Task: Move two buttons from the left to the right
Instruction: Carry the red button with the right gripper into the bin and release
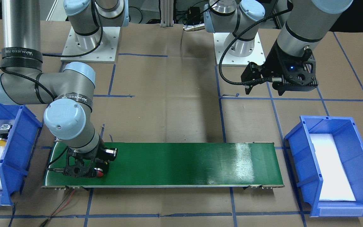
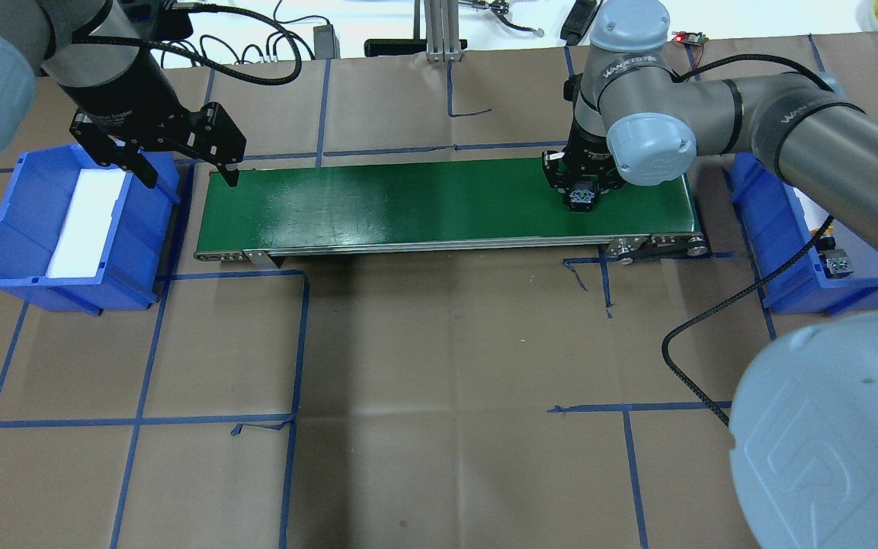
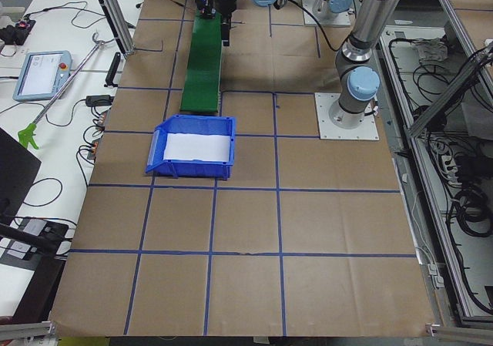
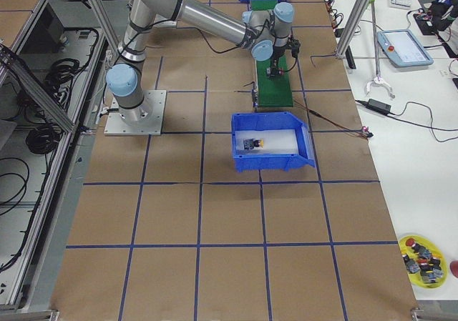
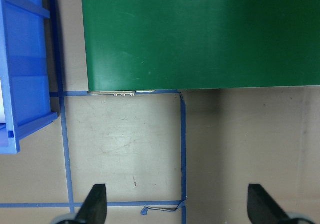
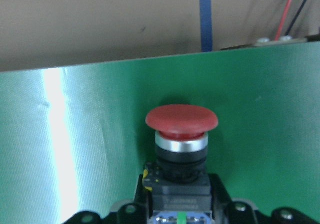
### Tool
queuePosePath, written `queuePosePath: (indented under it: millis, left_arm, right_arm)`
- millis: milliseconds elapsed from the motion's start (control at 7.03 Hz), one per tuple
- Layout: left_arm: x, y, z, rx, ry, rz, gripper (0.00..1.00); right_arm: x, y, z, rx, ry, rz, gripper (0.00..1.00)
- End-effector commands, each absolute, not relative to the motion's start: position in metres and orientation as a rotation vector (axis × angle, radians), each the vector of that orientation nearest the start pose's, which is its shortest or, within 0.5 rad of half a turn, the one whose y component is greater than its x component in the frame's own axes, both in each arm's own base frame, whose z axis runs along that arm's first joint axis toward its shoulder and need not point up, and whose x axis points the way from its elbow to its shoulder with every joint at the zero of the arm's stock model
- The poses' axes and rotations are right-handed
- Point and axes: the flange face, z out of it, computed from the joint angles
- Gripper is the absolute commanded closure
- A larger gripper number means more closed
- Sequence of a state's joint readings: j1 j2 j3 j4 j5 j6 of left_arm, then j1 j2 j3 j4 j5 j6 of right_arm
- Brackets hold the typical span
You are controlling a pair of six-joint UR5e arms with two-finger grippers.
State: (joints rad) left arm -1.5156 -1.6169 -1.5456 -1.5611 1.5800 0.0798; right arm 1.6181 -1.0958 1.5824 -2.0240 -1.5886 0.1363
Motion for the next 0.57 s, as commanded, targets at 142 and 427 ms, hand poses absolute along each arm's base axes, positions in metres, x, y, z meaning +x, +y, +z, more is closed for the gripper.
queuePosePath:
  millis: [142, 427]
  left_arm:
    - [-0.104, -0.516, 0.478, 0.039, 3.133, 0.018, 0.0]
    - [-0.104, -0.516, 0.477, 0.039, 3.133, 0.02, 0.0]
  right_arm:
    - [0.081, -0.63, 0.351, 0.075, 3.2, 0.056, 0.96]
    - [-0.027, -0.625, 0.429, 0.075, 3.174, 0.125, 0.96]
